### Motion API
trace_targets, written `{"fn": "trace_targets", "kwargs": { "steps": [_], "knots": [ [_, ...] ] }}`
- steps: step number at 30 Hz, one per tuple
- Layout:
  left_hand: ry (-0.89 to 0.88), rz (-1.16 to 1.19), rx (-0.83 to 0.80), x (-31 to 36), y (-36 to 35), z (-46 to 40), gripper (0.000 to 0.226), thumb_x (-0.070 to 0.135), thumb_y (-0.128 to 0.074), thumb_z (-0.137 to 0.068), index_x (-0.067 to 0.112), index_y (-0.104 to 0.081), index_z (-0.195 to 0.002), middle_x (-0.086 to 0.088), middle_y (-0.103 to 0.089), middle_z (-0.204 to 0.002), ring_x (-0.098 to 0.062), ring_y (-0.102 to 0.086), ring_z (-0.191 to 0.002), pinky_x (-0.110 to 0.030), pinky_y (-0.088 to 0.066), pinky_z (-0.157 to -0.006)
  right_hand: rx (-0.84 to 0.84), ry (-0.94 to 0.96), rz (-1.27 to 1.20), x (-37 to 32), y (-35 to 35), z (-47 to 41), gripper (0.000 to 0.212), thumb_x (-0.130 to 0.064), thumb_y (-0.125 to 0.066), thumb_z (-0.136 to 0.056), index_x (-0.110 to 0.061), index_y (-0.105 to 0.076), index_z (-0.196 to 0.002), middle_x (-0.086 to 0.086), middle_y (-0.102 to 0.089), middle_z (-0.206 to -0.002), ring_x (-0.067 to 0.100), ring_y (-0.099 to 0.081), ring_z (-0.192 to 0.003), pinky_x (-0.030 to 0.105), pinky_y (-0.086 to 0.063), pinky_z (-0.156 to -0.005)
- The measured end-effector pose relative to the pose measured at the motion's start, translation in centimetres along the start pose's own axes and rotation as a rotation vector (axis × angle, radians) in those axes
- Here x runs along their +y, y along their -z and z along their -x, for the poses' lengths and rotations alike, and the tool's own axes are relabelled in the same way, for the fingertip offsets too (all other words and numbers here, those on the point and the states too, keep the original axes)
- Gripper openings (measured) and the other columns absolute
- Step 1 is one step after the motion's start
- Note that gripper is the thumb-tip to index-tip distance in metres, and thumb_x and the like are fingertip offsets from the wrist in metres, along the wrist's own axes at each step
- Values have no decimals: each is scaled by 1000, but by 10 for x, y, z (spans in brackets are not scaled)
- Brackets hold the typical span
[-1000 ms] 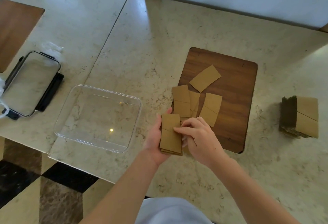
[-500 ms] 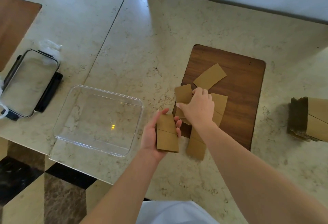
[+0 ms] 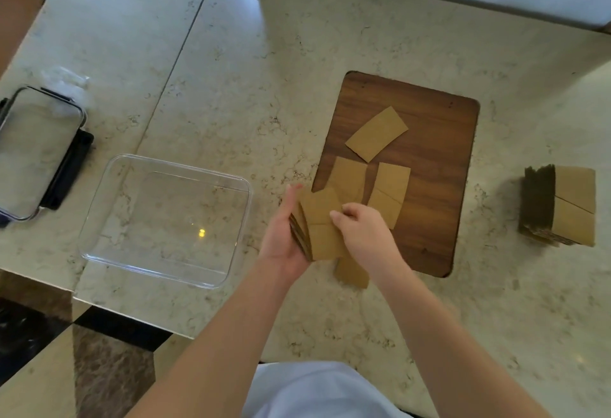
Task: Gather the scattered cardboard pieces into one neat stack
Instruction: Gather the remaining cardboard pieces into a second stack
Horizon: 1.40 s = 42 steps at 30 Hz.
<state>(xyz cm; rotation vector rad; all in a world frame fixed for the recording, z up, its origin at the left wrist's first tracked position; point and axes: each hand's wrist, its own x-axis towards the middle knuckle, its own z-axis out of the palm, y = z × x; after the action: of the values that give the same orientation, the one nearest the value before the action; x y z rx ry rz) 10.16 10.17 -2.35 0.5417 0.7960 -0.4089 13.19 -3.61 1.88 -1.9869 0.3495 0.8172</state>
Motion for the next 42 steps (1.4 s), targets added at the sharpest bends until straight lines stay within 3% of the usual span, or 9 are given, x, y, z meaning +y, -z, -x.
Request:
{"fn": "trace_targets", "kwargs": {
  "steps": [7, 12, 20, 25, 29, 33, 37, 39, 42],
  "knots": [
    [96, 23, -49, -8, 2, 3, 52, 10, -57, -97, 51, -67, -127, -15, -74, -93, -26, -69, -69, -45, -60, -67, 255, 196, 427, 2, 18, -10, 27, -42, -61, -96, -22, -65, -114, -8, -65, -98, 12, -64, -87, 34, -57, -75],
    [106, 69, -40, -7, 4, 10, 26, 27, -56, -100, 30, -71, -122, -13, -65, -89, -24, -62, -67, -38, -55, -65, 329, 135, 636, -6, 23, -59, 80, -61, -74, -81, -15, -47, -142, 9, -47, -140, 31, -42, -129, 46, -40, -104],
    [63, 39, 0, -4, 12, 14, 29, 29, -59, -101, 24, -71, -127, -18, -70, -93, -32, -68, -74, -42, -58, -65, 411, 256, 875, -7, 20, -80, 90, -71, -82, -63, -13, -48, -124, 9, -50, -123, 31, -47, -115, 47, -39, -97],
    [70, 20, 14, 0, 14, 14, 28, 36, -60, -101, 24, -71, -123, -17, -71, -92, -31, -68, -72, -39, -57, -62, 209, 198, 271, -6, 32, -75, 50, -29, -82, -86, -22, -42, -115, 3, -64, -102, 17, -63, -81, 33, -53, -65],
    [117, 78, 30, 1, 16, 11, 35, 51, -58, -99, 23, -73, -113, -16, -67, -90, -28, -66, -71, -37, -57, -60, 207, 186, -88, -6, 49, -57, 37, -23, -77, -91, -29, -51, -117, -14, -67, -99, 2, -66, -88, 11, -47, -59],
    [127, 52, -4, 3, 16, 7, 58, 68, -48, -97, 19, -72, -119, -22, -73, -106, -35, -71, -77, -43, -60, -64, 10, 154, -145, -10, 51, -31, 34, -28, -75, -91, -38, -57, -118, -10, -74, -104, 9, -72, -92, 26, -56, -74],
    [177, -53, -156, 2, 6, 7, 83, 78, -49, -89, 10, -70, -131, -25, -74, -117, -39, -74, -94, -52, -61, -84, -133, 145, -45, -13, 29, -11, 33, -24, -76, -91, -32, -58, -117, -3, -76, -96, 20, -76, -71, 31, -59, -56],
    [191, -65, -175, 1, 2, 8, 76, 69, -60, -88, 5, -72, -127, -25, -74, -111, -38, -74, -90, -51, -61, -82, -126, 129, -125, -11, 23, -9, 34, -17, -76, -92, -23, -57, -119, 5, -76, -93, 33, -74, -65, 41, -62, -52],
    [170, -140, -201, 1, 2, 11, 49, 26, -79, -85, -2, -71, -124, -27, -74, -103, -35, -74, -85, -46, -63, -74, -73, 138, -78, -4, 22, -13, 40, -16, -77, -91, -22, -57, -125, 8, -74, -94, 20, -68, -53, 33, -60, -55]
  ]
}}
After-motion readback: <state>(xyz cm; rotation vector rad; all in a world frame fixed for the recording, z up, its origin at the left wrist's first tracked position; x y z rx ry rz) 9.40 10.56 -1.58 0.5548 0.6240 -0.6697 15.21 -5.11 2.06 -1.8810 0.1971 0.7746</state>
